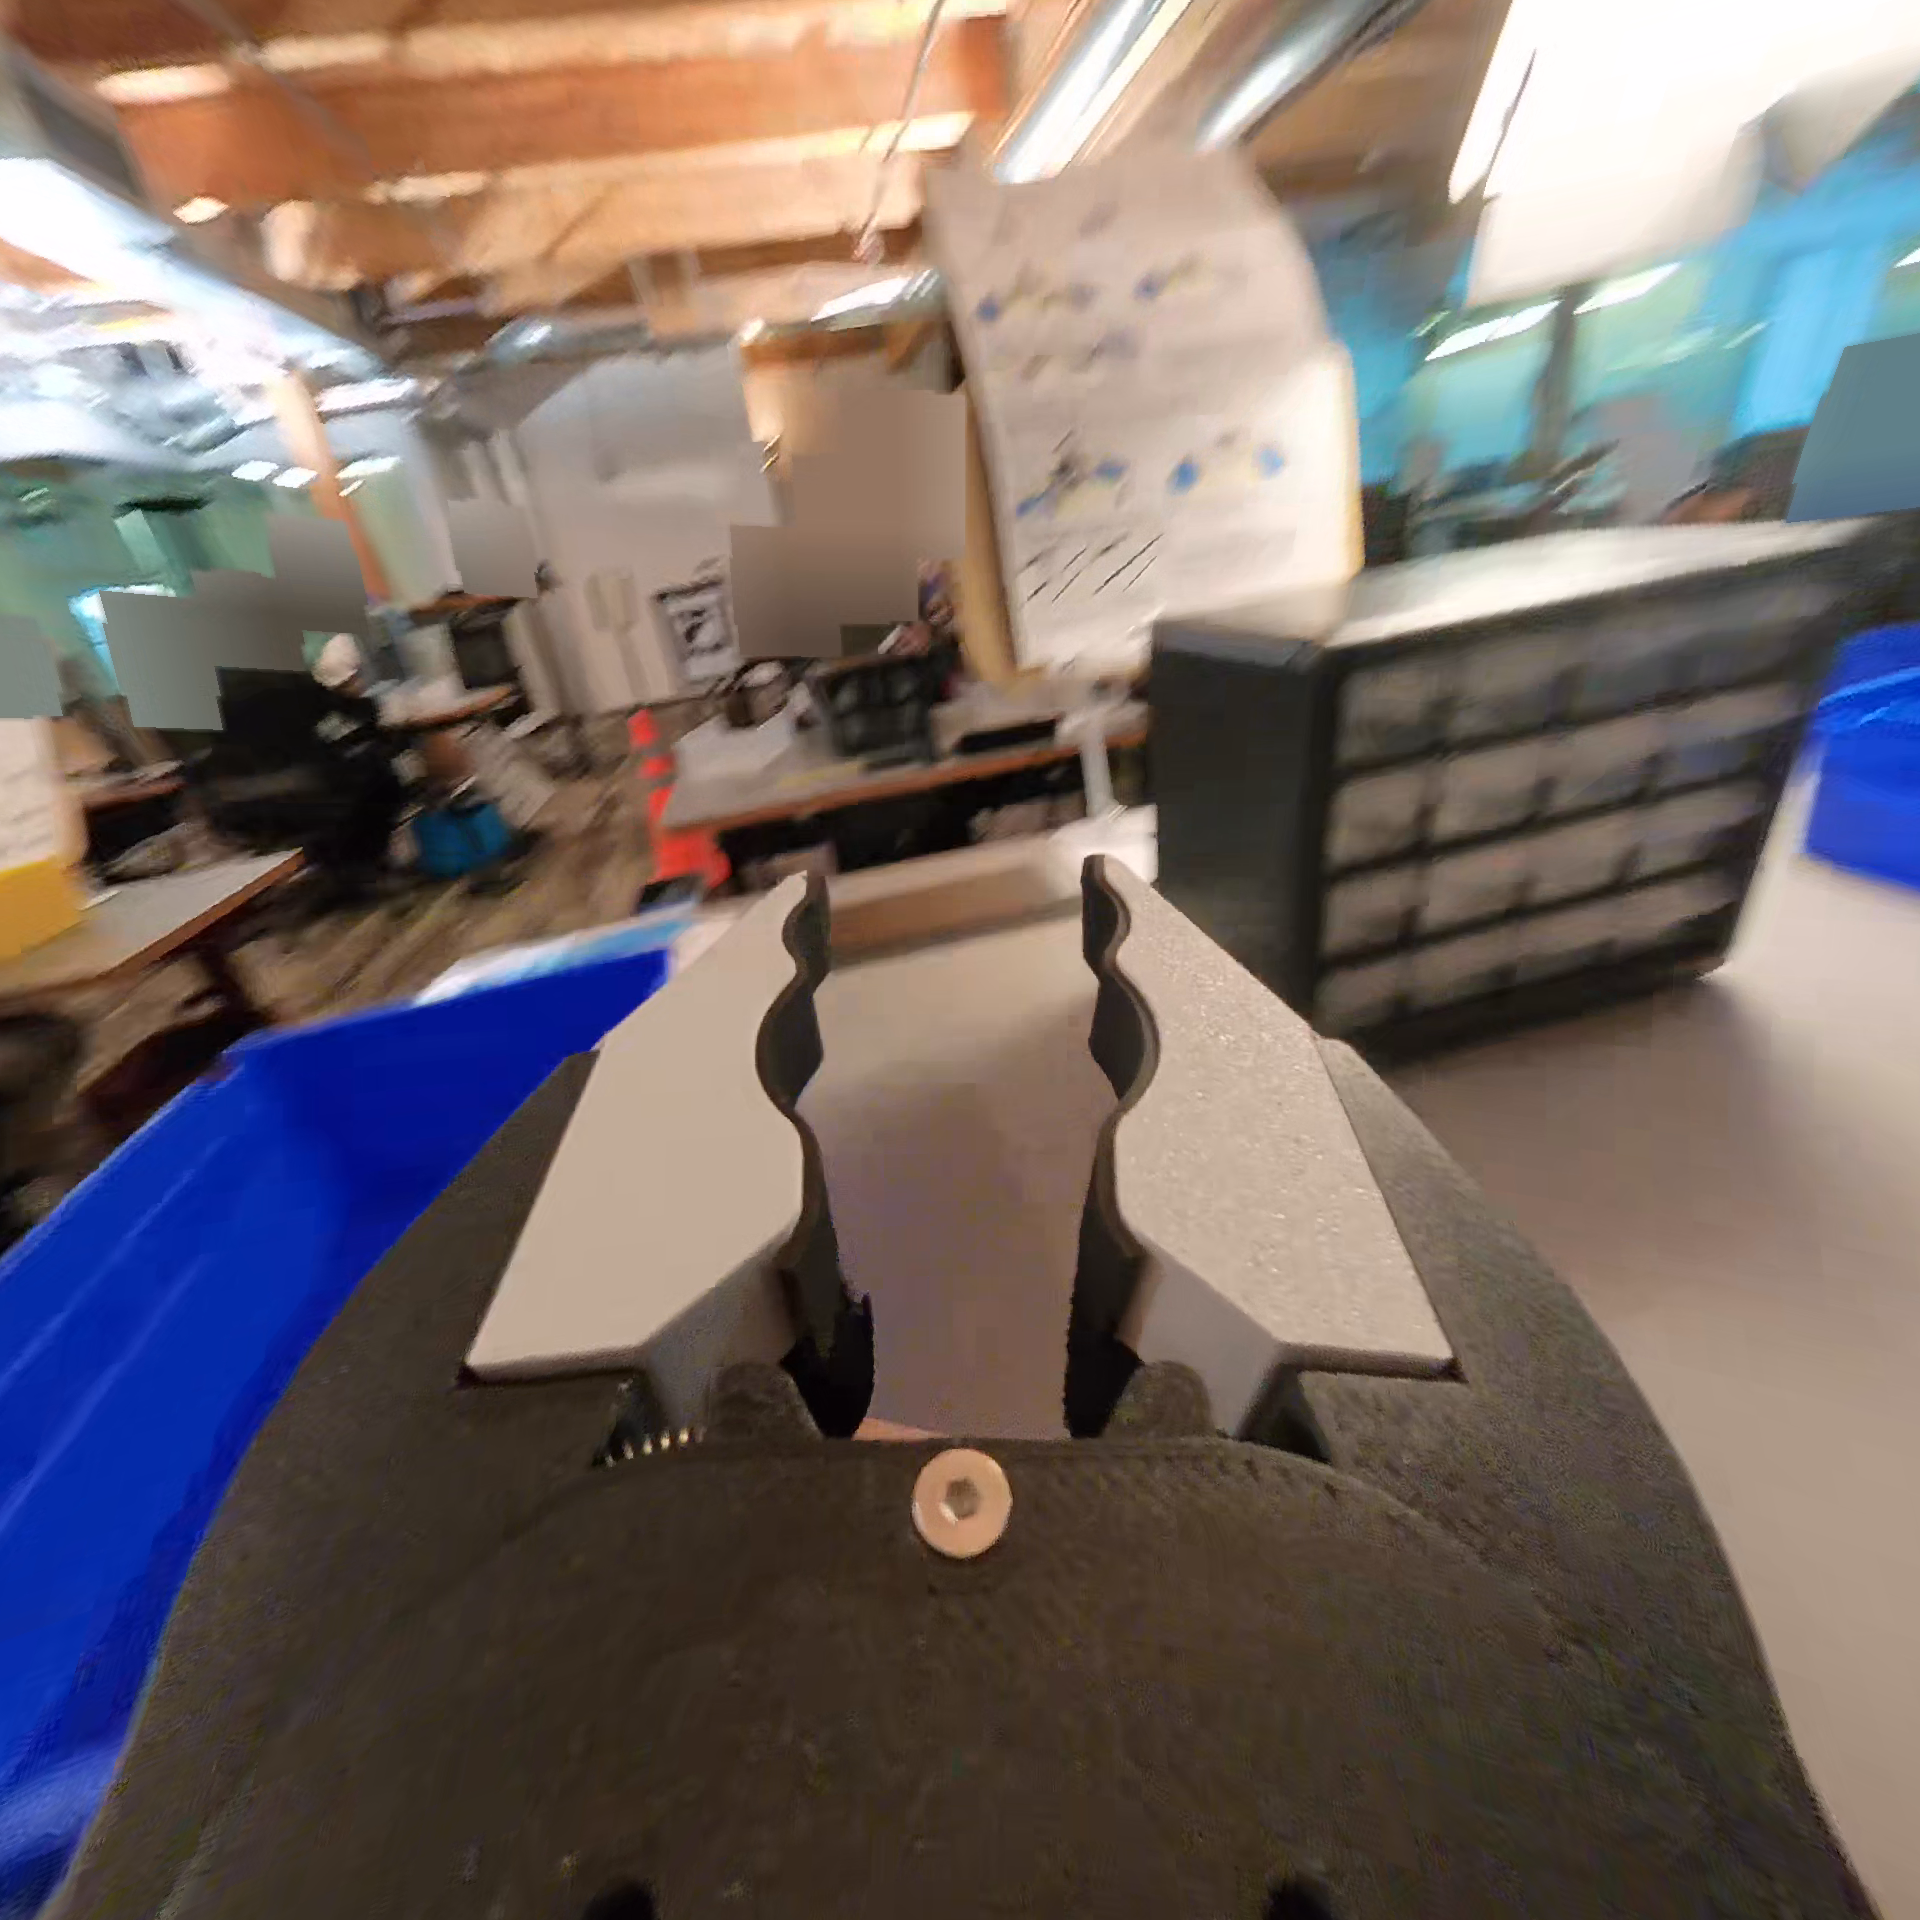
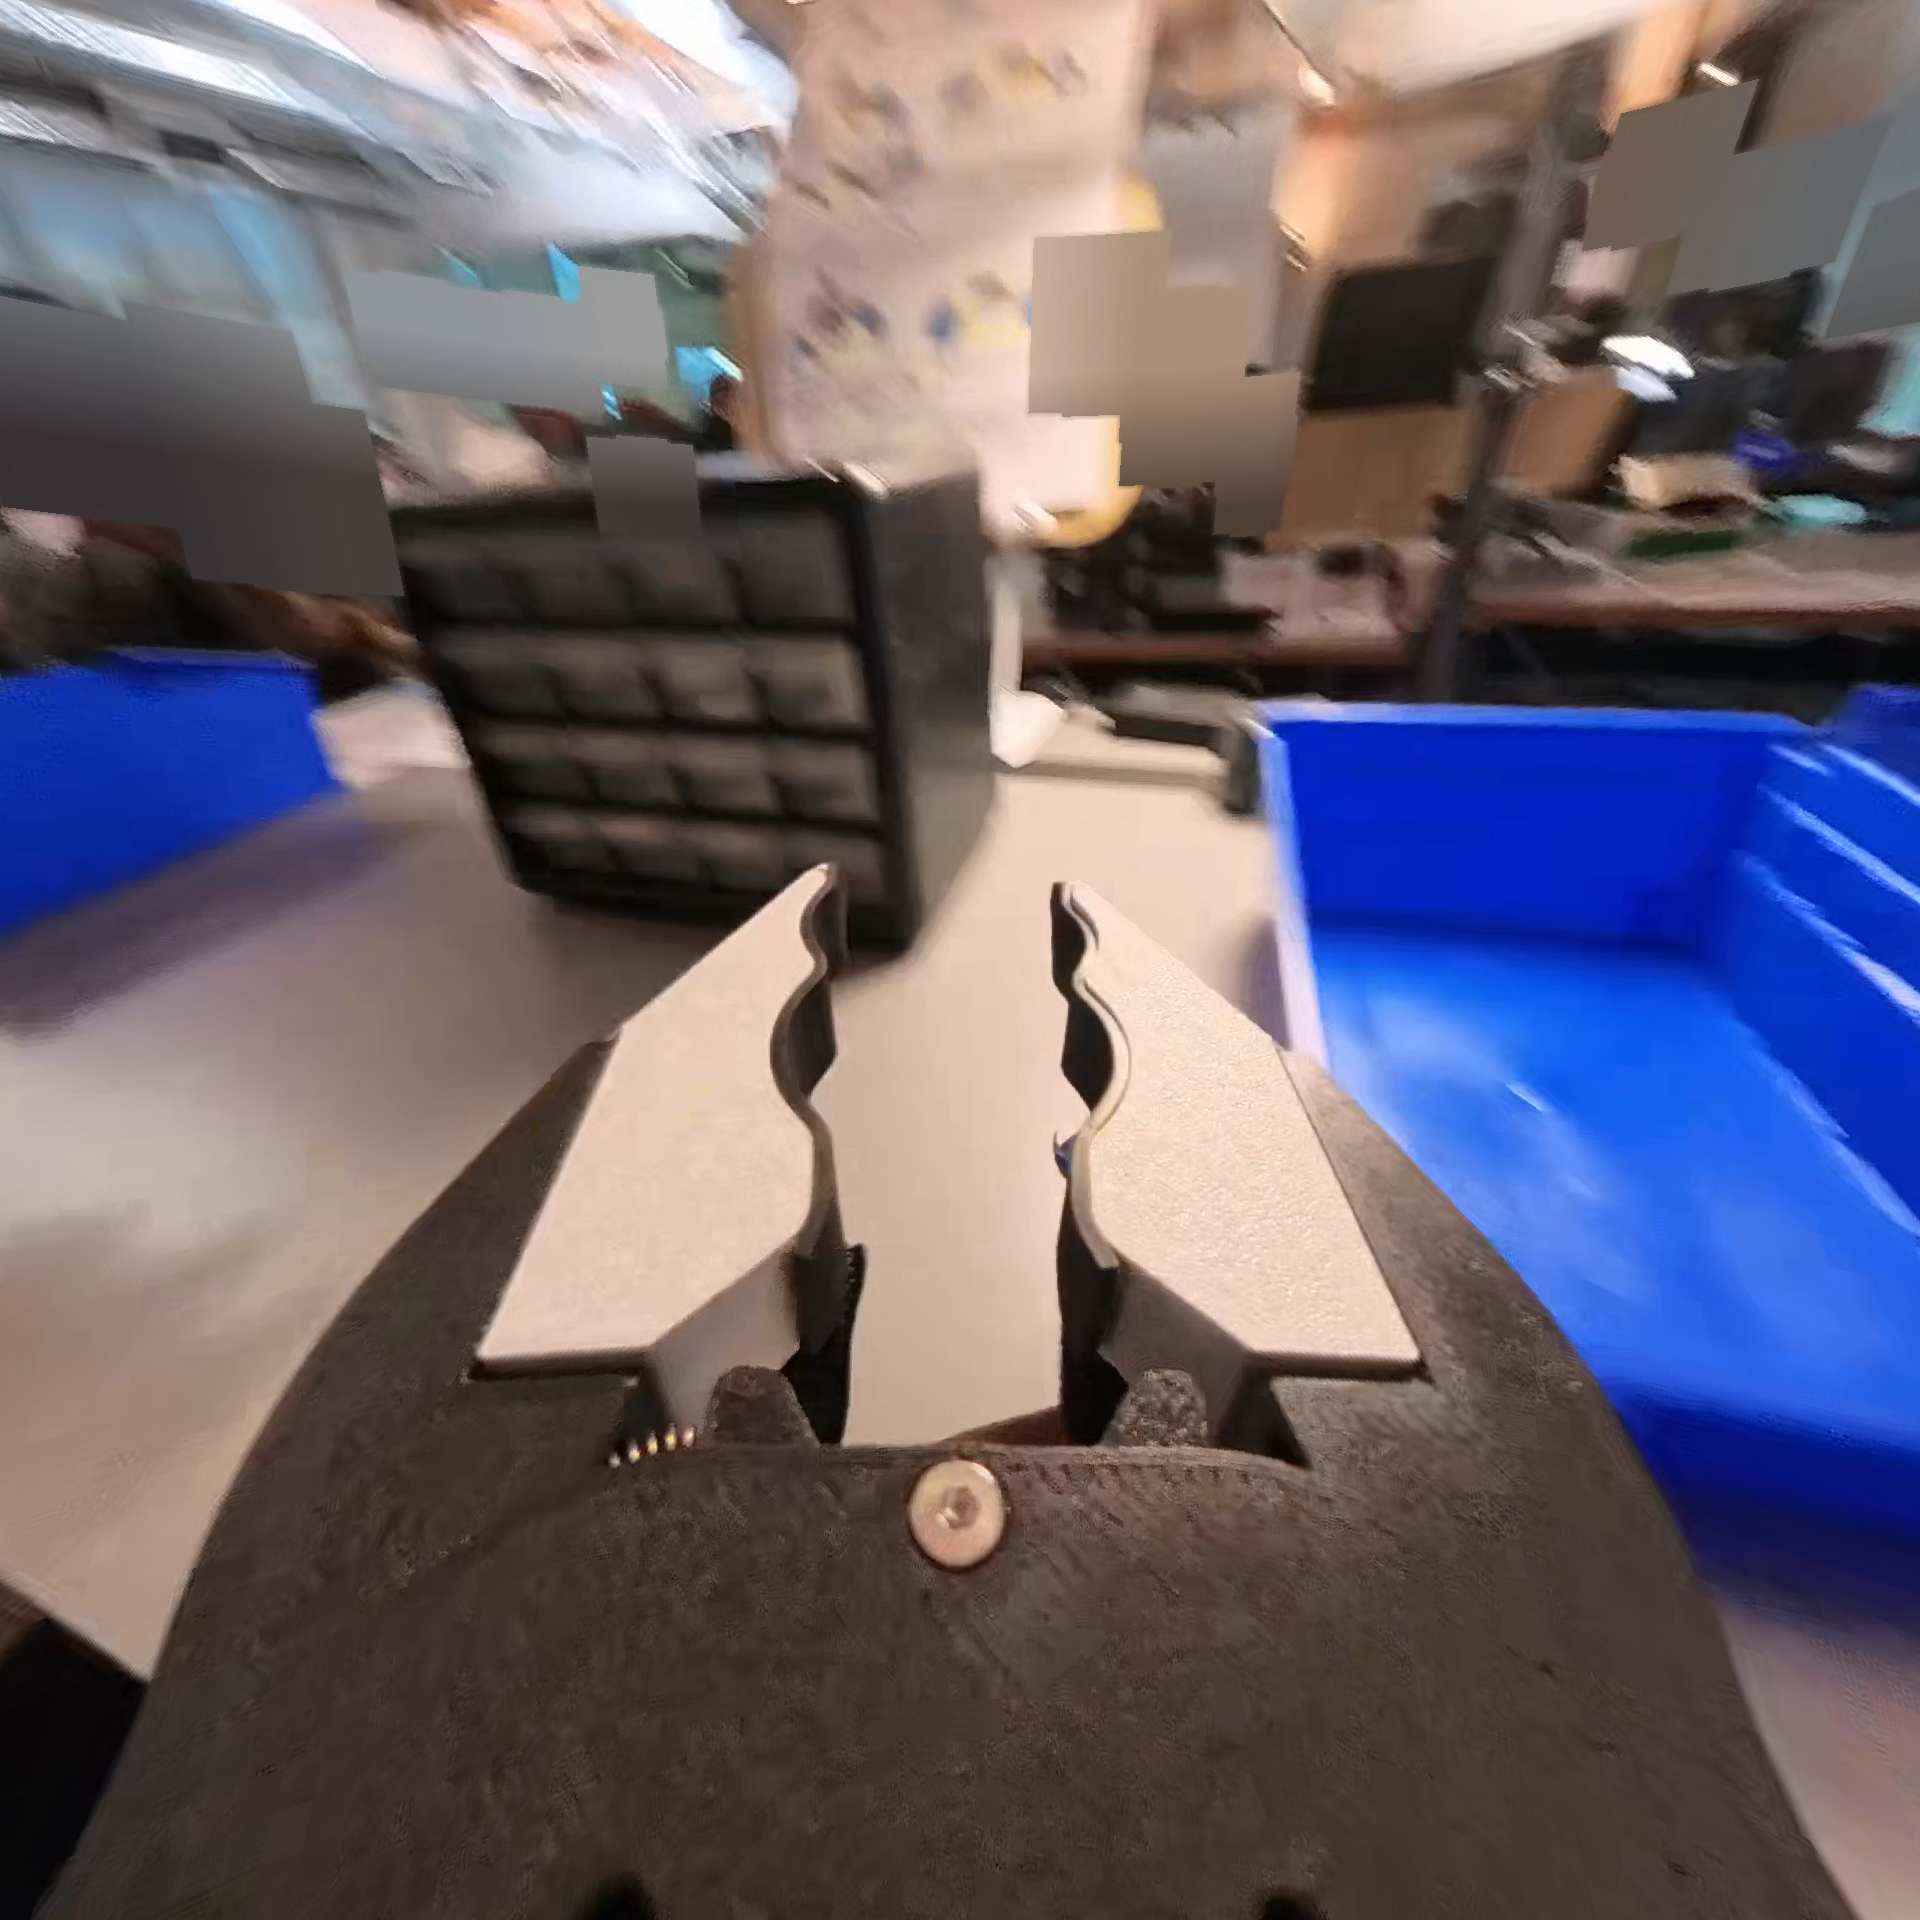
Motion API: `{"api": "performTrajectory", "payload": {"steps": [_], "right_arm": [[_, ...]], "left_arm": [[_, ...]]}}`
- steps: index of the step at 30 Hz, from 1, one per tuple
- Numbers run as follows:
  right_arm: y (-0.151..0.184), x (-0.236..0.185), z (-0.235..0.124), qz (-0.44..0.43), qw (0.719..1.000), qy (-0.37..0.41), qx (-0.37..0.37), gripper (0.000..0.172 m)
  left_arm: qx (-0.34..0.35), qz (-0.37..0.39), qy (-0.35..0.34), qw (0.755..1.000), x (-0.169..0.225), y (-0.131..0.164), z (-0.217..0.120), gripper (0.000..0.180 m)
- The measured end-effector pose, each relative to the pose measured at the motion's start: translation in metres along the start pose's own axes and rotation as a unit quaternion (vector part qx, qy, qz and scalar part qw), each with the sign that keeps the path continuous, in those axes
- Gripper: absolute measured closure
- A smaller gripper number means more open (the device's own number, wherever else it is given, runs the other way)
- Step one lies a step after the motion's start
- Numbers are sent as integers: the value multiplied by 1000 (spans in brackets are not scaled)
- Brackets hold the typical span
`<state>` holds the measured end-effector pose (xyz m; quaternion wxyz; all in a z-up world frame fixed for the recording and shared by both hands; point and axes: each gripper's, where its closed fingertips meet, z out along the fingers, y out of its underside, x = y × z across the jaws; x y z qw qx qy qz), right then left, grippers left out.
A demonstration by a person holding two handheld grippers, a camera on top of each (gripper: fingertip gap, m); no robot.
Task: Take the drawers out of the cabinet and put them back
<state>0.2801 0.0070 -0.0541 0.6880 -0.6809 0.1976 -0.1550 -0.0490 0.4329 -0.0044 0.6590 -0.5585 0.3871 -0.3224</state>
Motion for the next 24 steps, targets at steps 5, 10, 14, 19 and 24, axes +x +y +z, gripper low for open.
{"api": "performTrajectory", "payload": {"steps": [5,10,14,19,24], "right_arm": [[-46,-74,61,64,977,-157,128,128],[-54,-125,135,85,956,-241,142,124],[-22,-137,176,125,951,-259,111,123],[16,-140,188,152,947,-270,89,124],[18,-148,177,117,944,-297,81,124]], "left_arm": [[132,-75,119,981,63,-68,88,130],[141,-118,129,974,85,-32,197,130],[133,-145,125,972,96,25,216,130],[137,-106,165,971,112,35,199,128],[141,-135,204,959,118,24,198,126]]}}
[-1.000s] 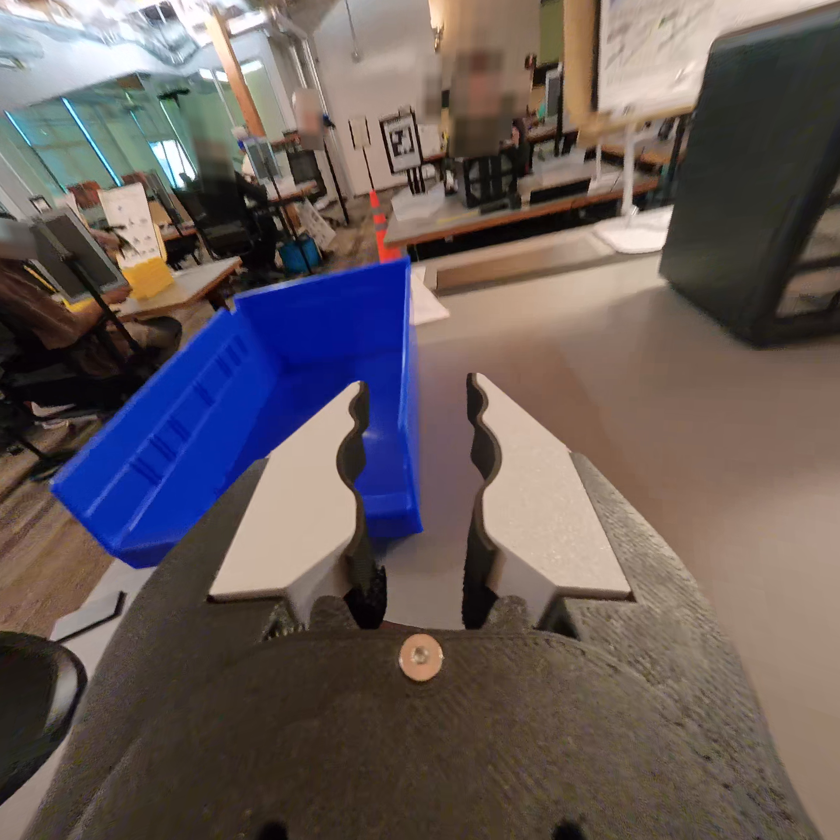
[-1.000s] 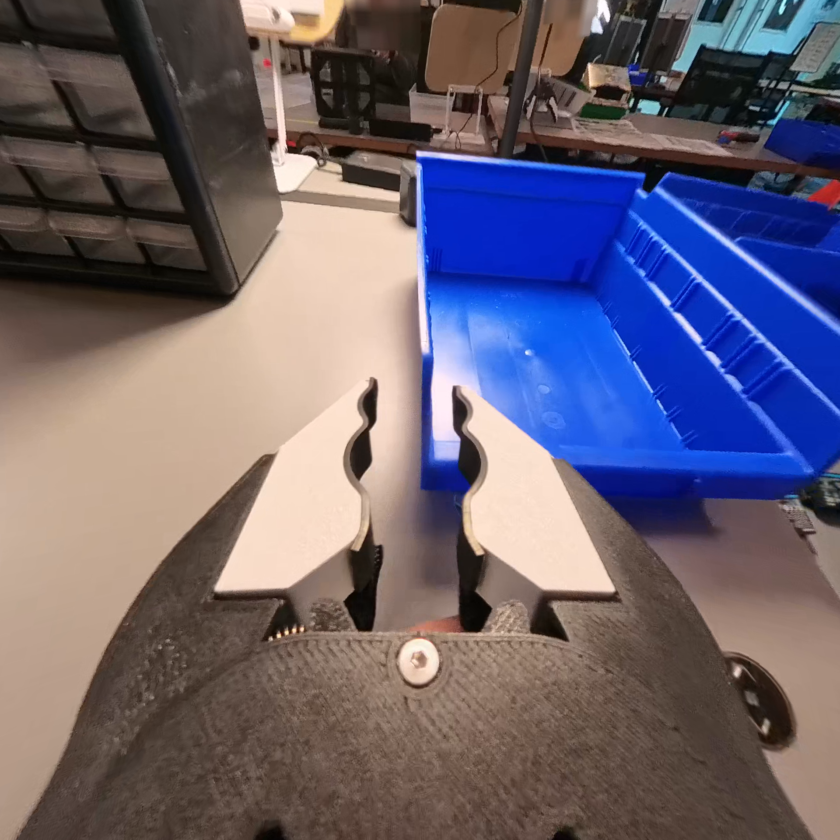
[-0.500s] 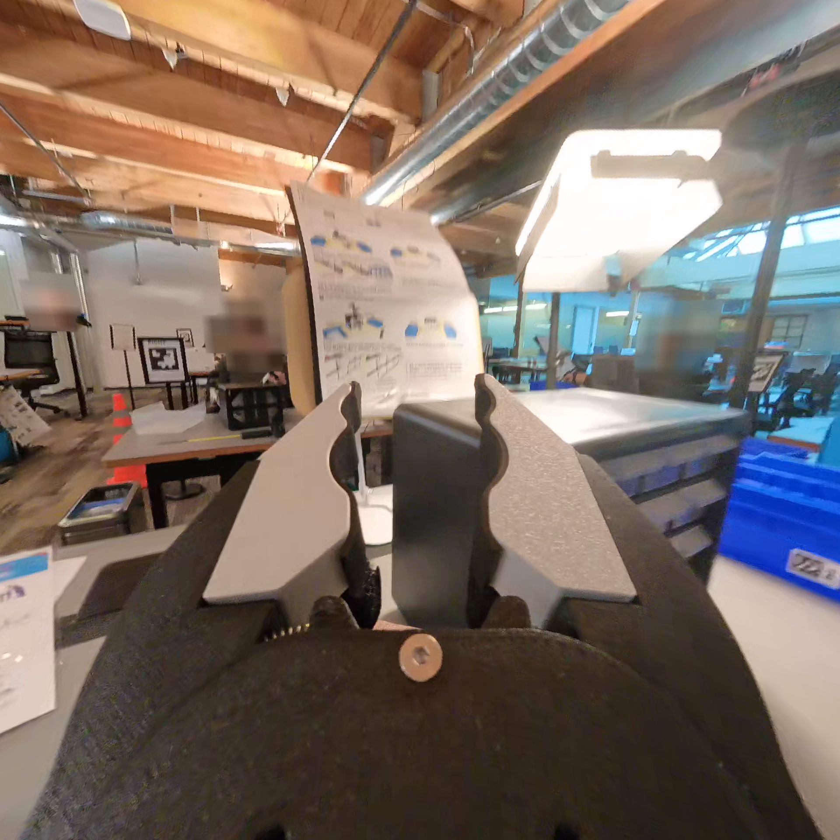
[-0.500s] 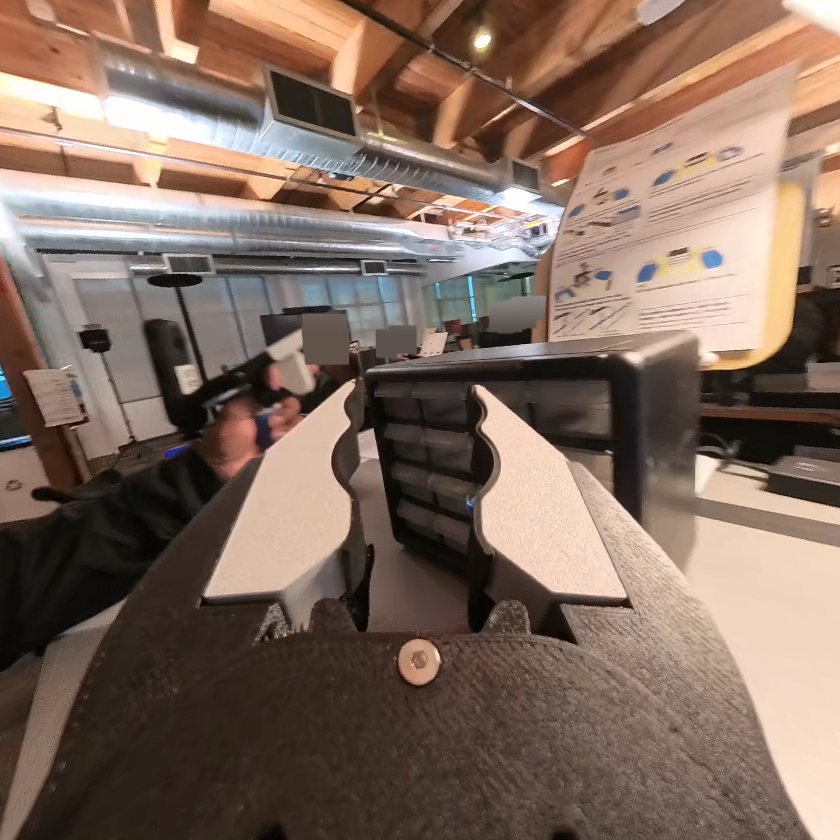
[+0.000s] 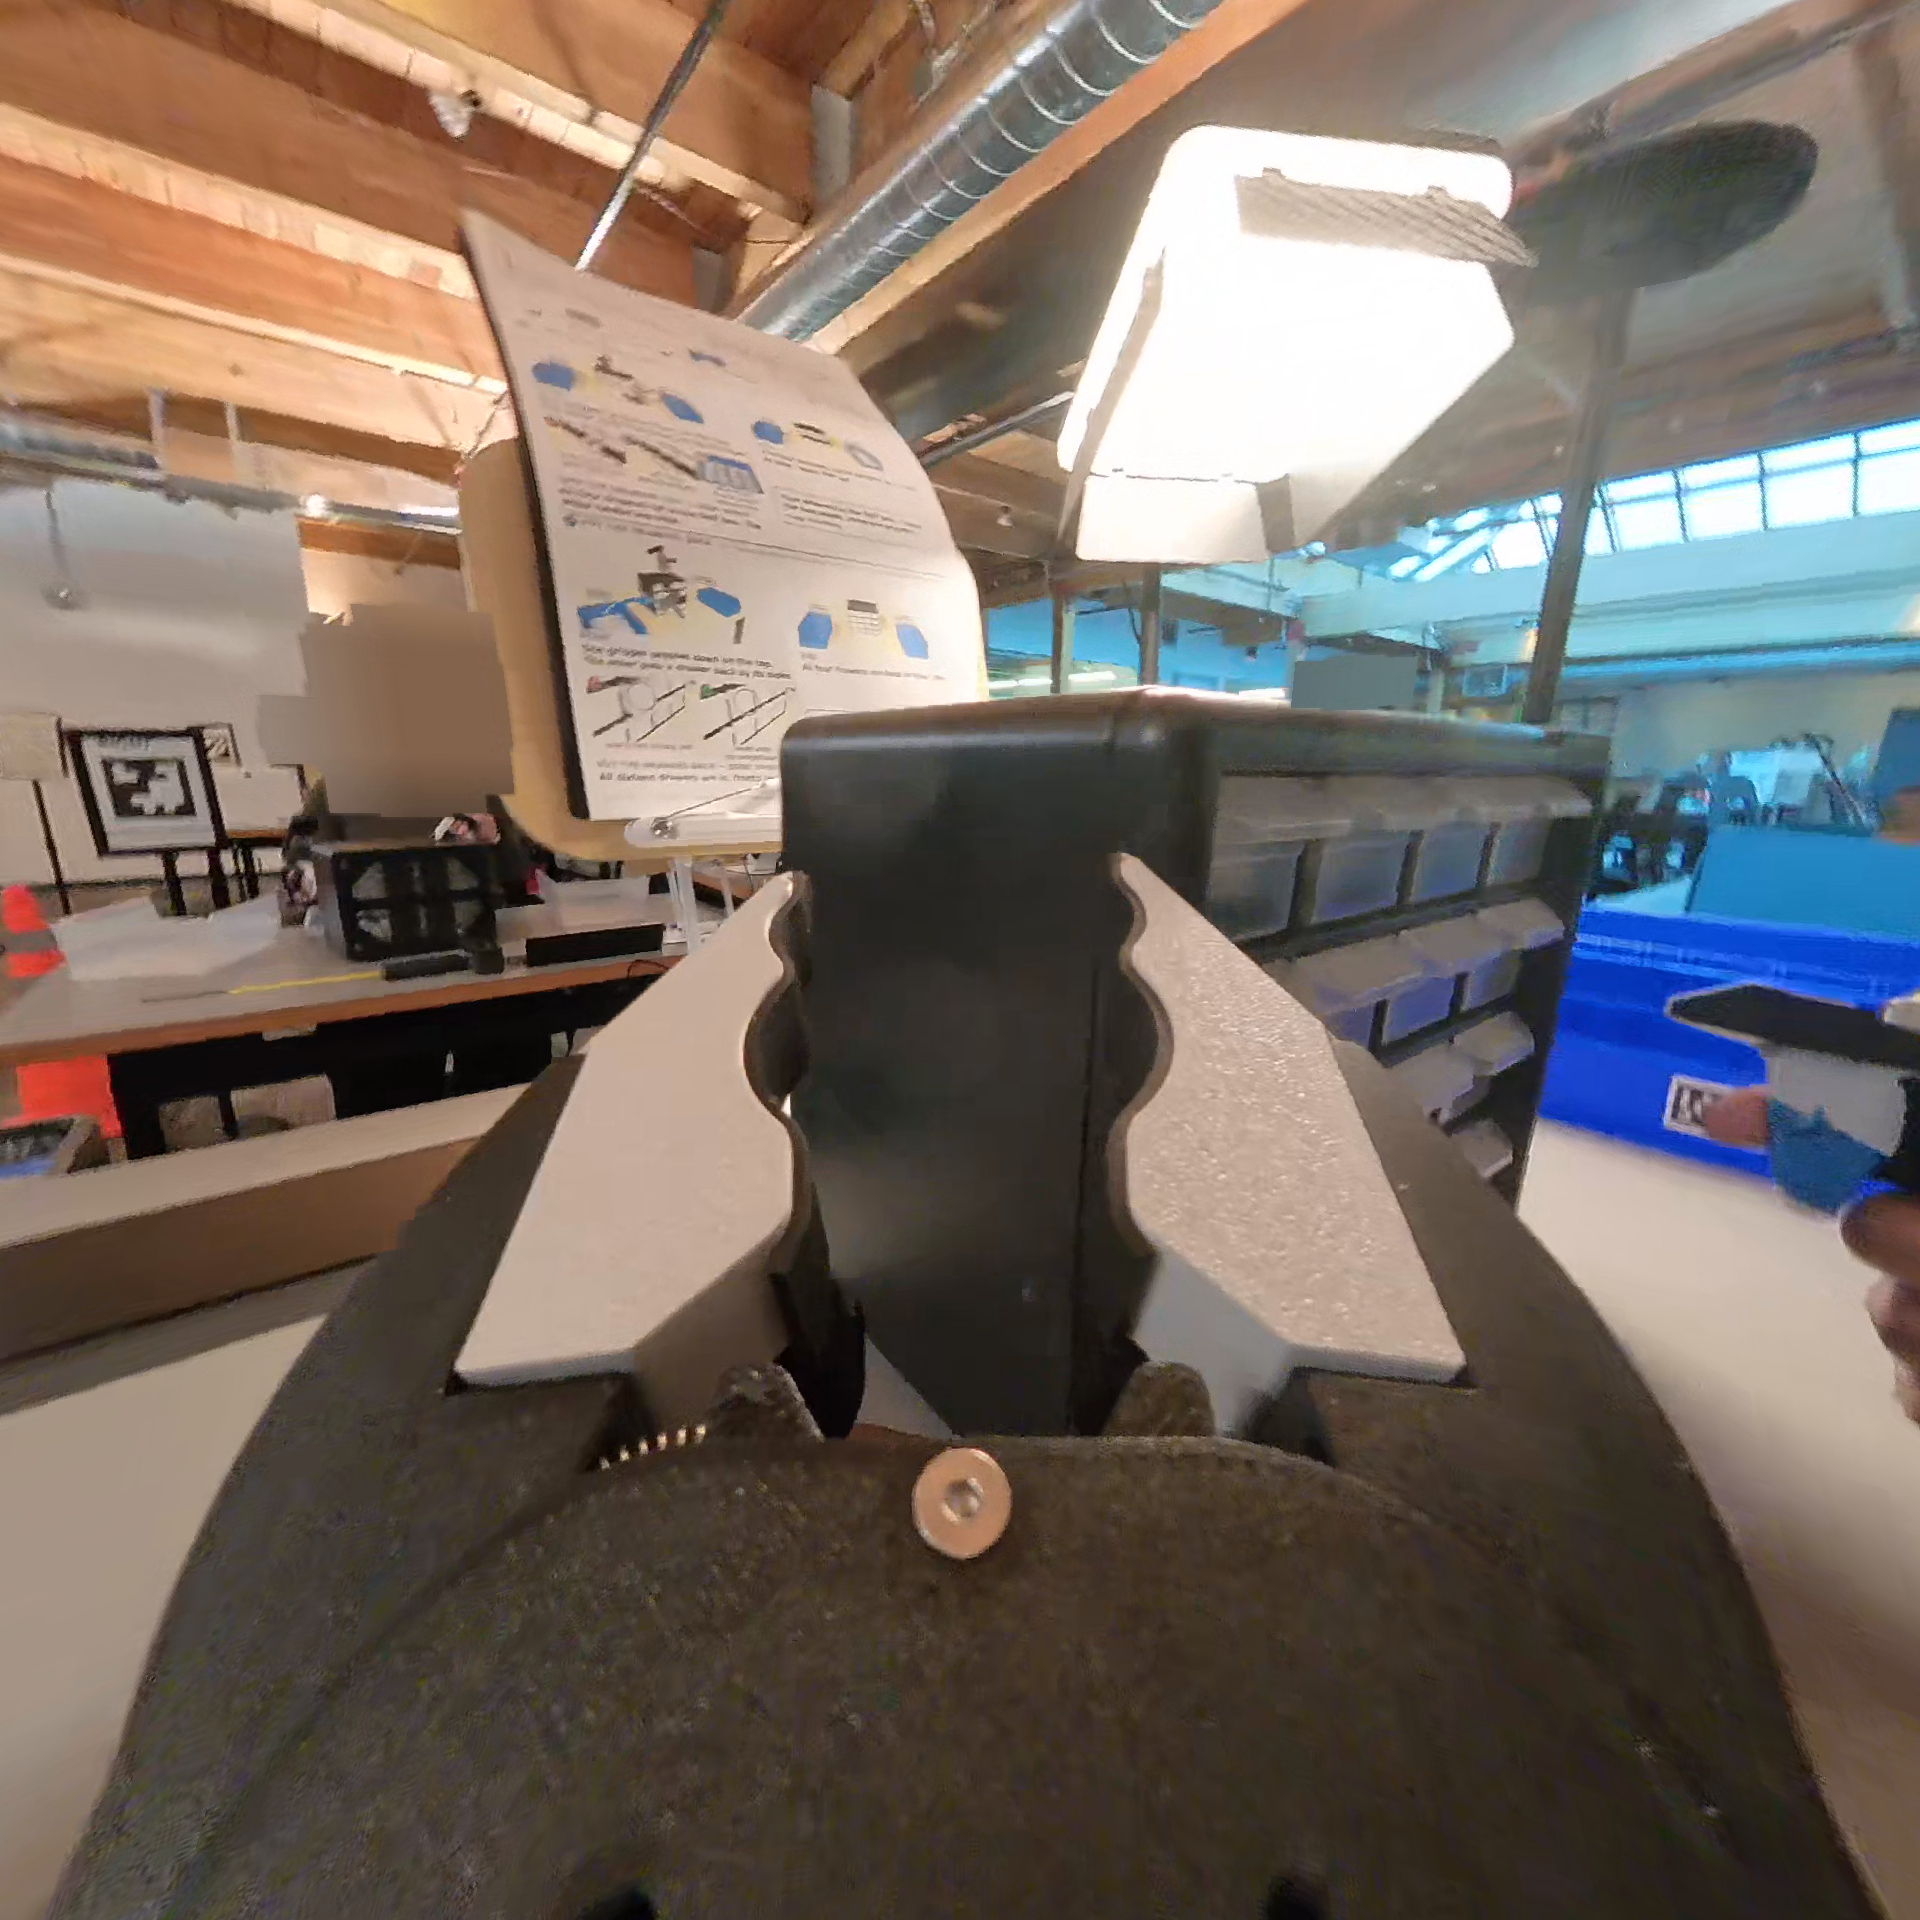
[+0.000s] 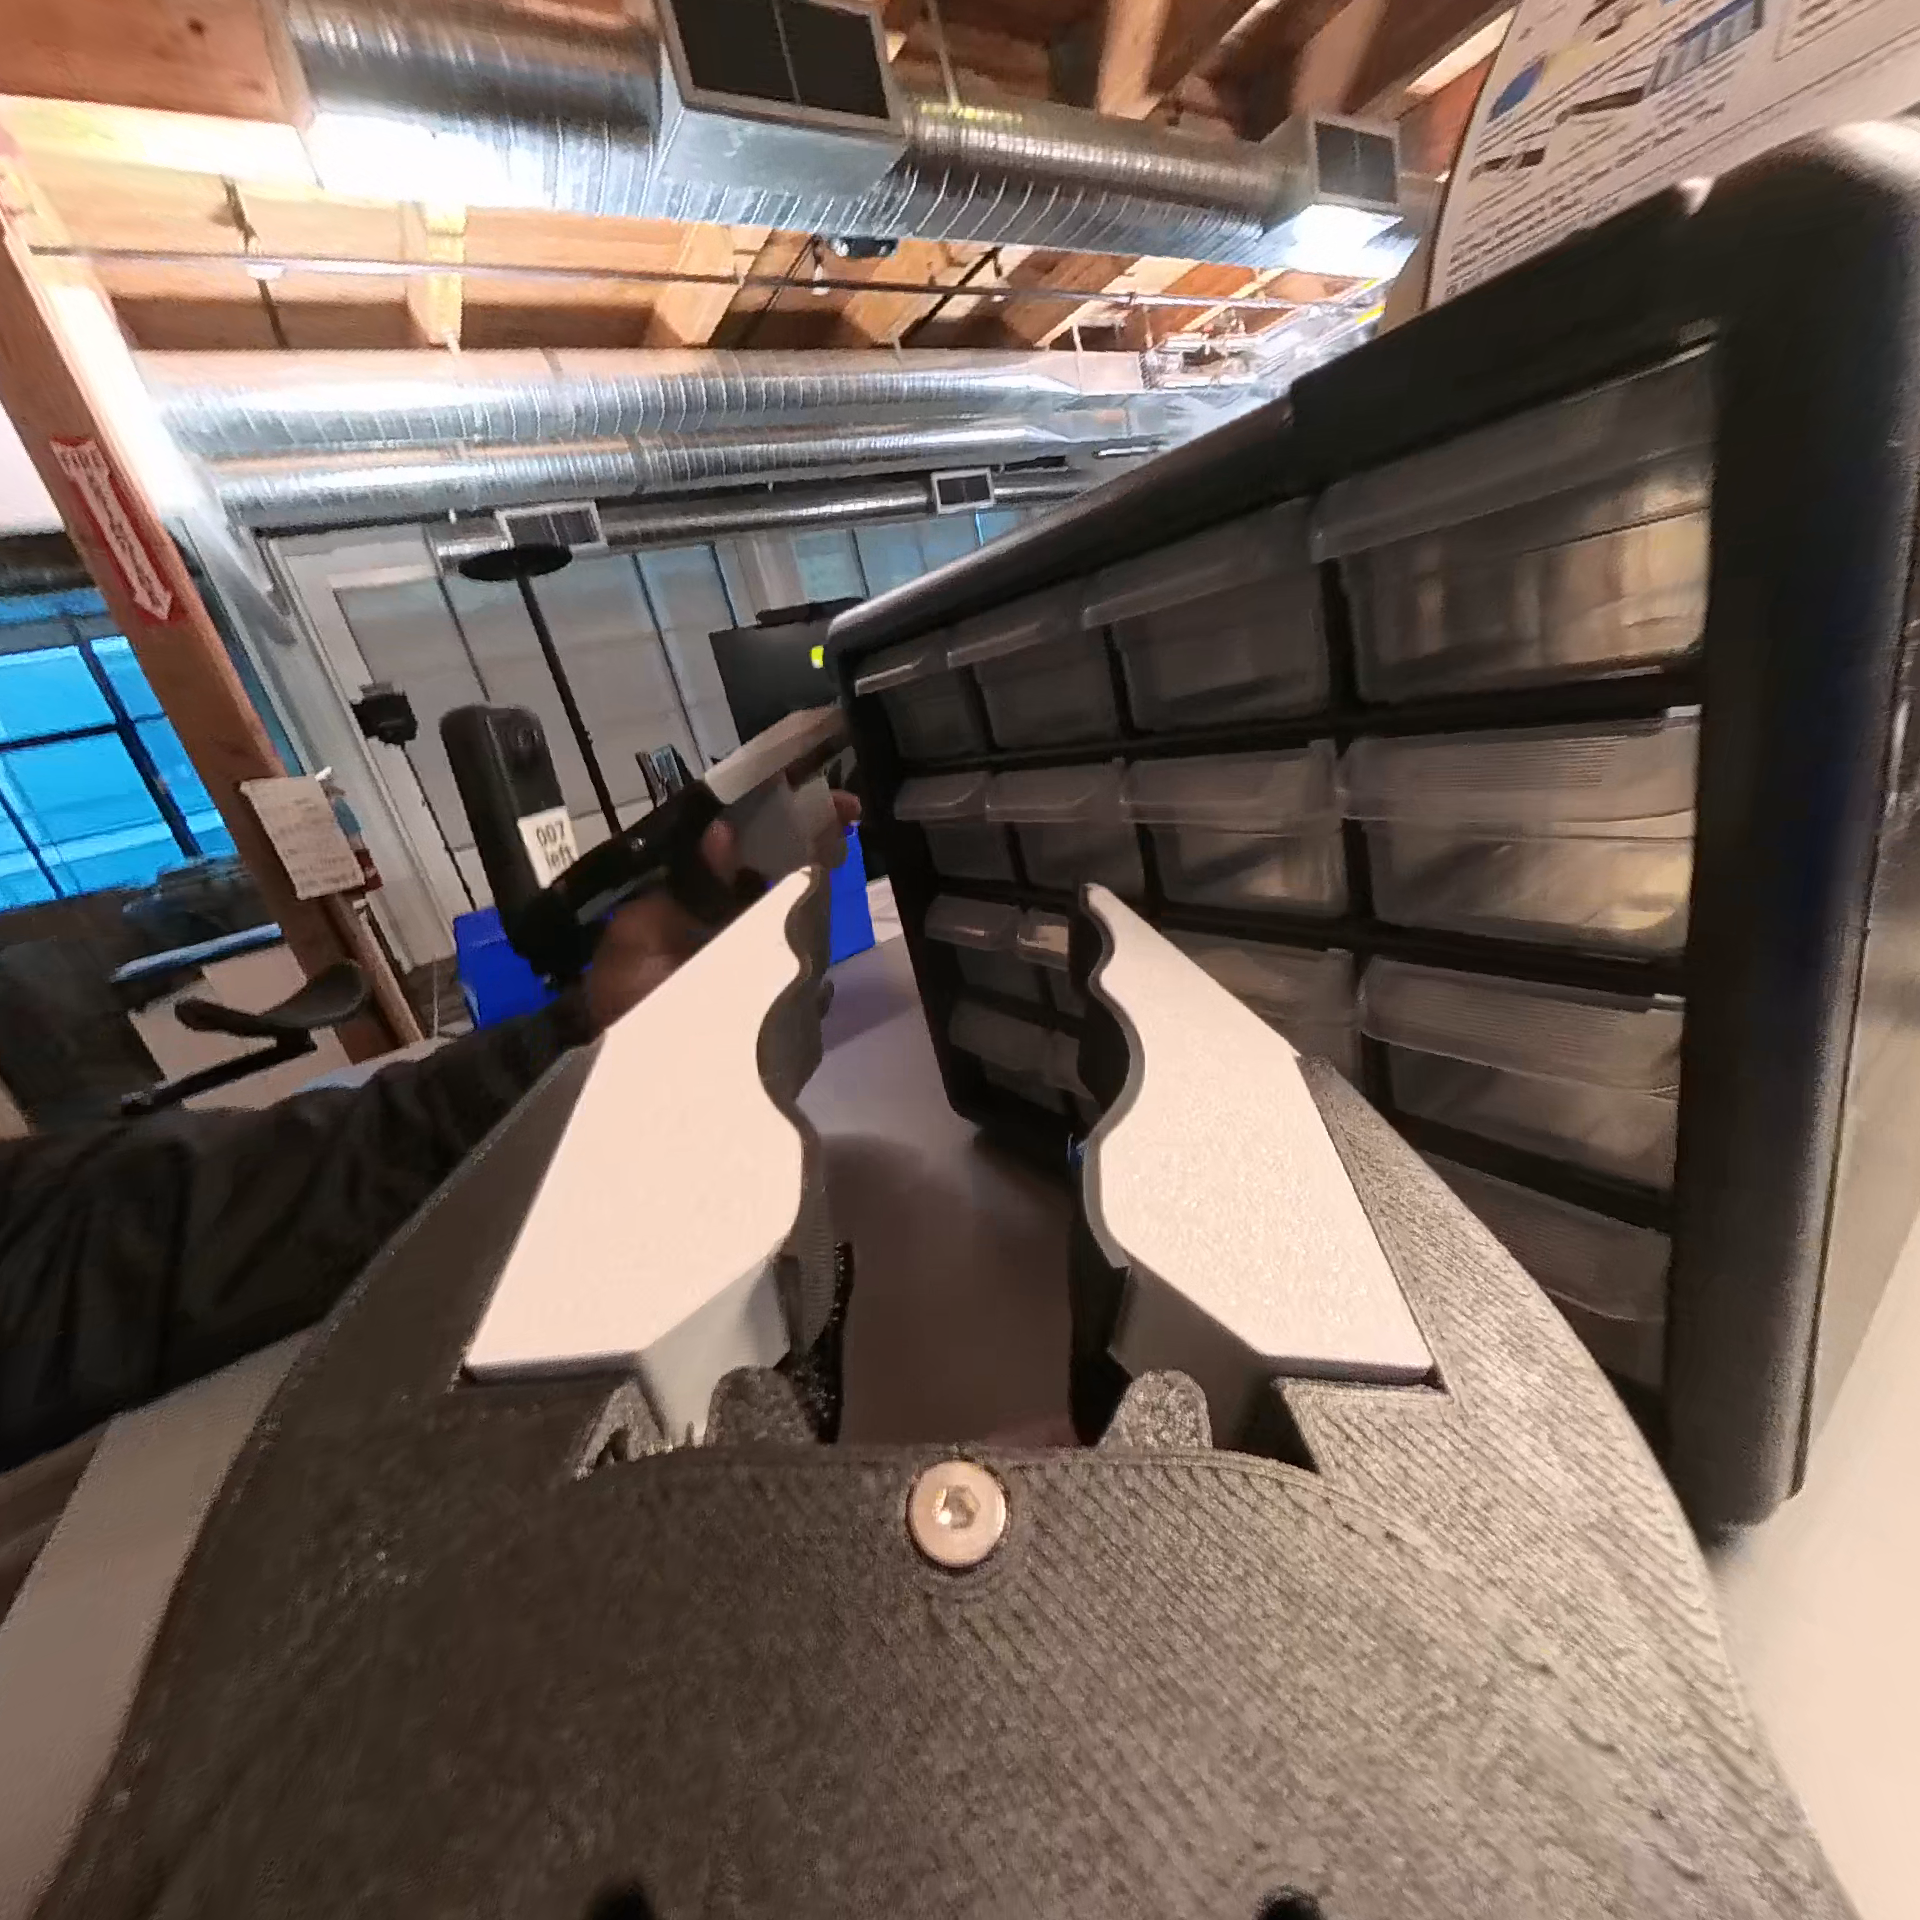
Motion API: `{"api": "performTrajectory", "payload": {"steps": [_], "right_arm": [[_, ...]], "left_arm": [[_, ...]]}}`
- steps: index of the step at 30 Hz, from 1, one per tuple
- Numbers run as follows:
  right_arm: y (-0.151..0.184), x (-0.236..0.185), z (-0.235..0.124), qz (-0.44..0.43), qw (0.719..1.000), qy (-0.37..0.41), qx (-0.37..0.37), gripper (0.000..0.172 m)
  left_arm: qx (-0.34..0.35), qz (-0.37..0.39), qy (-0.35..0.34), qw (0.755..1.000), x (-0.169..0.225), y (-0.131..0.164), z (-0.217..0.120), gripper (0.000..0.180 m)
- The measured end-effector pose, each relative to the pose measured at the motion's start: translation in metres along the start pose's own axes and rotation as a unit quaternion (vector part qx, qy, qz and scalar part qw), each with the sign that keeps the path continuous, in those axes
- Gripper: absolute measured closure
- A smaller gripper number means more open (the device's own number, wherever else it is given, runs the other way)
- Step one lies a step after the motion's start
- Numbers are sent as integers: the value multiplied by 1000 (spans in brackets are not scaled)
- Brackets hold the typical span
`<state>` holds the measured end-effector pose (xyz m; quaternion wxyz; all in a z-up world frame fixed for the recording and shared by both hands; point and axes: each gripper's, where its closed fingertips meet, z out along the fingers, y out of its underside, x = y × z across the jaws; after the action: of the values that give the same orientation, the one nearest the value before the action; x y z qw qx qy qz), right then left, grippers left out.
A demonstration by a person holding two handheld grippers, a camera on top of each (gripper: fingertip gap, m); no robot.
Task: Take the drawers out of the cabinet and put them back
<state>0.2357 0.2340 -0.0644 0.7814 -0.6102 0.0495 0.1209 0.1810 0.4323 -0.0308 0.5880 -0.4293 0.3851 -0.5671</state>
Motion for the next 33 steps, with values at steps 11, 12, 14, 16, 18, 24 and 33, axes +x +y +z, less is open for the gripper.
{"api": "performTrajectory", "payload": {"steps": [11,12,14,16,18,24,33], "right_arm": [[20,4,0,27,998,11,-48,124],[20,5,0,27,998,15,-49,124],[19,8,0,28,998,23,-47,124],[19,15,-1,32,998,40,-46,124],[18,24,-2,42,996,62,-43,124],[8,52,-12,87,988,123,-18,124],[-14,80,-15,169,968,183,35,125]], "left_arm": [[-74,83,62,992,23,-53,9,116],[-95,89,66,989,25,-61,17,116],[-165,91,94,978,34,-69,35,116],[-269,77,111,953,43,-61,51,115],[-336,79,121,931,55,-53,64,110],[-342,95,159,921,93,-37,94,107],[-380,155,119,904,77,-6,100,108]]}}
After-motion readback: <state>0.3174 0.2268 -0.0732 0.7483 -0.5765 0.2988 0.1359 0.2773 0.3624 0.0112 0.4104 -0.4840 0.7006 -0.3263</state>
